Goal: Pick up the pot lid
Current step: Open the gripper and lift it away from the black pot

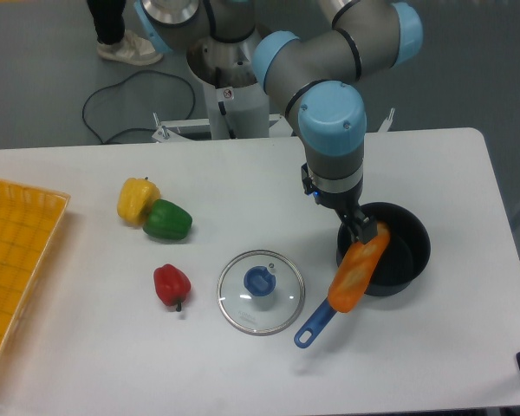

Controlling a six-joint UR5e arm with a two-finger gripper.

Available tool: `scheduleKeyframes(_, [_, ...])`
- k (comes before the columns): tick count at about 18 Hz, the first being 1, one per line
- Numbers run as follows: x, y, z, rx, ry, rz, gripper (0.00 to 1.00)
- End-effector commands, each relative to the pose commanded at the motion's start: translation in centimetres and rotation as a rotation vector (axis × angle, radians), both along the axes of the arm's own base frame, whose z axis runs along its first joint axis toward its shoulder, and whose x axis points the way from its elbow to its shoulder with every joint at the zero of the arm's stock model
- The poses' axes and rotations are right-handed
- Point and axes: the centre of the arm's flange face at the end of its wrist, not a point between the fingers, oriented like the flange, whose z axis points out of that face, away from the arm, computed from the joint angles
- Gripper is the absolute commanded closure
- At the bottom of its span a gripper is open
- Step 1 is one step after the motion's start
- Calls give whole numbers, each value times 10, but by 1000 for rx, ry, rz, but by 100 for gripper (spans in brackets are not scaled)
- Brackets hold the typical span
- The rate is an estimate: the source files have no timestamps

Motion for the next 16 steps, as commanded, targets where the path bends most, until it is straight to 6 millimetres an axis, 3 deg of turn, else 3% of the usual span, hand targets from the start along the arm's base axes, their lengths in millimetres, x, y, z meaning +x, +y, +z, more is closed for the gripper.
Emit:
scheduleKeyframes(10, [6, 8, -5, 102, -72, 67, 0])
scheduleKeyframes(16, [10, -3, -10, 134, -110, 164, 0])
